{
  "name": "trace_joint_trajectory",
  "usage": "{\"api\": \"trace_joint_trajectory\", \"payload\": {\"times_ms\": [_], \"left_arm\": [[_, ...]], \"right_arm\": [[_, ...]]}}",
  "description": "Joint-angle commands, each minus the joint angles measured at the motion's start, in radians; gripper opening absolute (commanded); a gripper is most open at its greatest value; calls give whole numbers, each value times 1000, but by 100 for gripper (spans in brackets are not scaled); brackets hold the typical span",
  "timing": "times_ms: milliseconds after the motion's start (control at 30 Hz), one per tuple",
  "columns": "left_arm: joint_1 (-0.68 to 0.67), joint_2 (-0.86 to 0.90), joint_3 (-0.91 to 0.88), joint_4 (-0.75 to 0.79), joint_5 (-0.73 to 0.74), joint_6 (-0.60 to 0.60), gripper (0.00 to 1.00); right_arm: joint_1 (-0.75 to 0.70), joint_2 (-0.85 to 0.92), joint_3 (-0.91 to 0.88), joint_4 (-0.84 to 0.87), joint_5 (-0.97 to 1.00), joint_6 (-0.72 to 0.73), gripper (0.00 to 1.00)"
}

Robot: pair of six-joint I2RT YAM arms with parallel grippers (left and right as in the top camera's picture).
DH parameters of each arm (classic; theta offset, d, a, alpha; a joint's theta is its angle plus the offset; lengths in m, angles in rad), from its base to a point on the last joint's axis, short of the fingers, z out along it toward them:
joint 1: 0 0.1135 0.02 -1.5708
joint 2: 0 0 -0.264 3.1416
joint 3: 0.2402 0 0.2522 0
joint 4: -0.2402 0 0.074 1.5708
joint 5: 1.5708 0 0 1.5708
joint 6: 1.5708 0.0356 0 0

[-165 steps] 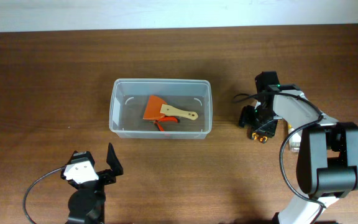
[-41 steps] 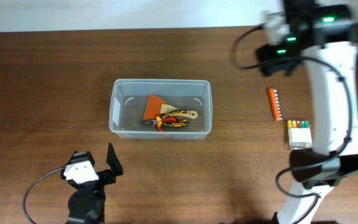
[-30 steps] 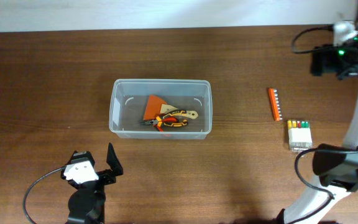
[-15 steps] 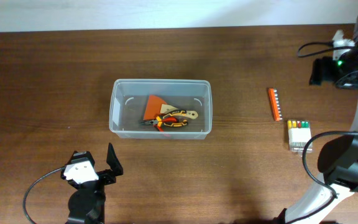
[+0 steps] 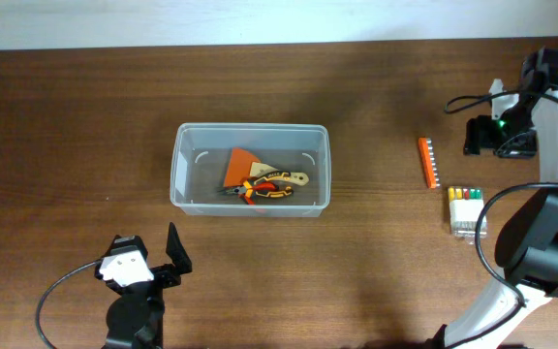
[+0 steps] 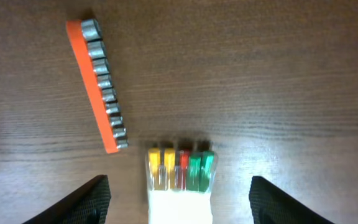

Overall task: Pack container
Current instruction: 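Move the right gripper down onto the orange socket-bit strip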

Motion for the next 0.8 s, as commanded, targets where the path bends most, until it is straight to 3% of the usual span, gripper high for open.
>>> {"api": "trace_joint_trajectory", "payload": {"times_ms": [0,400,767], "left_arm": [[-4,-6,-3,-2,-3,9,99],[-4,-6,-3,-2,-3,9,99],[-4,-6,-3,-2,-3,9,99]], "right_arm": [[12,7,-48,26,-14,-63,72],[194,7,-124,127,-53,-138,72],[262,37,-124,142,79,-137,71]]}}
